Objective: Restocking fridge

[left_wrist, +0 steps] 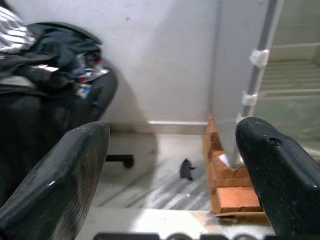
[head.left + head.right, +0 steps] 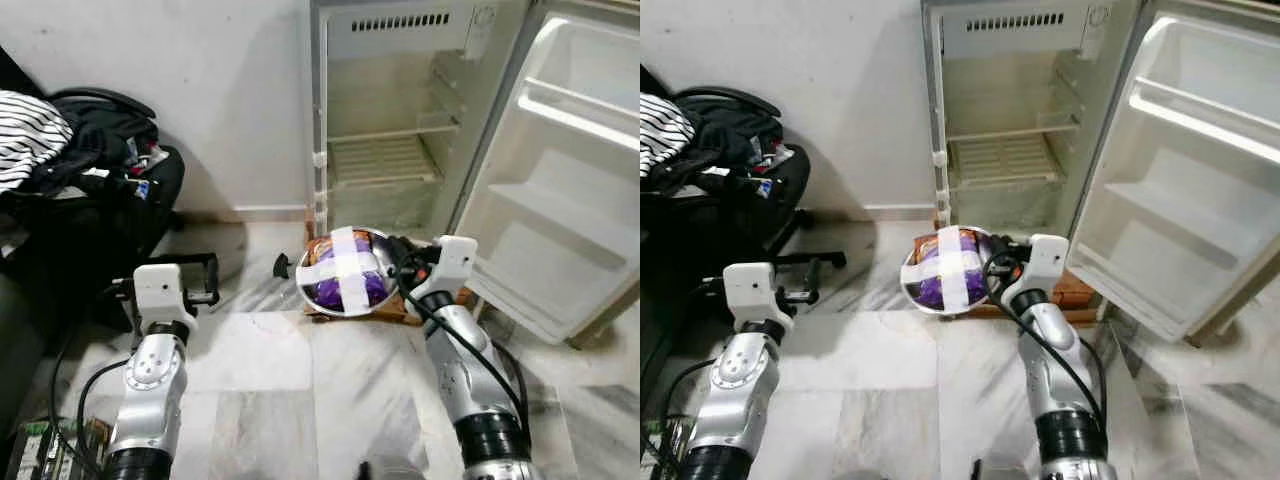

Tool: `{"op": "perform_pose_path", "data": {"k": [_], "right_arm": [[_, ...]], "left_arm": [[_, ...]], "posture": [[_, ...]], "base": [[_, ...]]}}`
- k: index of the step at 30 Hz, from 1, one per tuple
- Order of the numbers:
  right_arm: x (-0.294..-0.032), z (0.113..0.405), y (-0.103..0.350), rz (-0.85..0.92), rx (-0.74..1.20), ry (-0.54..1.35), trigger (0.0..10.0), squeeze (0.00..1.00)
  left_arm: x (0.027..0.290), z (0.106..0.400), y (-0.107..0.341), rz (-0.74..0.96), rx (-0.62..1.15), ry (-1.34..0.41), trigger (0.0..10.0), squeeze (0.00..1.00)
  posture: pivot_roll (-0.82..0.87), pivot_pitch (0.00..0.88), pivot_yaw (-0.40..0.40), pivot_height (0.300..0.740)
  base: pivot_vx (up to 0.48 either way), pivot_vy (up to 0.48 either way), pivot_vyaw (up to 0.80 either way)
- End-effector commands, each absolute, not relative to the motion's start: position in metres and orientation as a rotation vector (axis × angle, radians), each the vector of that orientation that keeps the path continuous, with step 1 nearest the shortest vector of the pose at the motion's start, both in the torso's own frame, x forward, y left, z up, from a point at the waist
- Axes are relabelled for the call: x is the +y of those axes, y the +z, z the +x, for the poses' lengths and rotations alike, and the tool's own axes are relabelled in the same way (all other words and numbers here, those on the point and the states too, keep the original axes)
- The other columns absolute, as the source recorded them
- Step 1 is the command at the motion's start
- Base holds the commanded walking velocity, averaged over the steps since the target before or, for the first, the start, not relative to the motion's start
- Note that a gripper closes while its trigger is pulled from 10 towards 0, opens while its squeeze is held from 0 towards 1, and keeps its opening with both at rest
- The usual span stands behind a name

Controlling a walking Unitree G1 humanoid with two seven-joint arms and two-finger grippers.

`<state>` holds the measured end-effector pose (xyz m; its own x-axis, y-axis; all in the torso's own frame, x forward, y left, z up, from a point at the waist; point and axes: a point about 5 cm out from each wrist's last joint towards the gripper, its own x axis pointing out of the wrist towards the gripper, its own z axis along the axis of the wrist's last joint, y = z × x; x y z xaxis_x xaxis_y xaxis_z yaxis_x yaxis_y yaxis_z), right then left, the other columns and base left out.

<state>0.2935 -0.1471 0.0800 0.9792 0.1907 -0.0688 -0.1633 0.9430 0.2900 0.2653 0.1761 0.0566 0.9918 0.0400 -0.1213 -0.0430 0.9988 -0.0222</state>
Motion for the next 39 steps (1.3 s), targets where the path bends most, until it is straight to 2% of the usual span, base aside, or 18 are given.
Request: {"op": "perform_pose_path", "data": {"k": [1, 6, 33, 39], "right_arm": [[-0.148, 0.299, 0.089, 0.284, 0.055, 0.171, 10.0, 0.00], [-0.149, 0.300, 0.090, 0.279, 0.052, 0.162, 10.0, 0.00], [-0.169, 0.312, 0.098, 0.239, 0.001, 0.063, 10.0, 0.00], [-0.173, 0.308, 0.097, 0.248, 0.002, 0.085, 10.0, 0.00]], "left_arm": [[0.180, 0.266, 0.059, -0.008, 0.115, 0.040, 10.0, 0.00], [0.179, 0.265, 0.059, -0.008, 0.114, 0.037, 10.0, 0.00], [0.176, 0.265, 0.057, 0.006, 0.120, 0.032, 10.0, 0.00], [0.176, 0.264, 0.056, -0.001, 0.121, 0.034, 10.0, 0.00]], "posture": [[-0.05, 0.000, 0.032, 0.740], [-0.05, 0.000, 0.031, 0.740], [-0.04, 0.000, 0.027, 0.740], [-0.04, 0.000, 0.026, 0.740]], "base": [[0.368, 0.311, 0.00], [0.374, 0.295, 0.00], [0.423, -0.029, 0.00], [0.059, 0.000, 0.00]]}}
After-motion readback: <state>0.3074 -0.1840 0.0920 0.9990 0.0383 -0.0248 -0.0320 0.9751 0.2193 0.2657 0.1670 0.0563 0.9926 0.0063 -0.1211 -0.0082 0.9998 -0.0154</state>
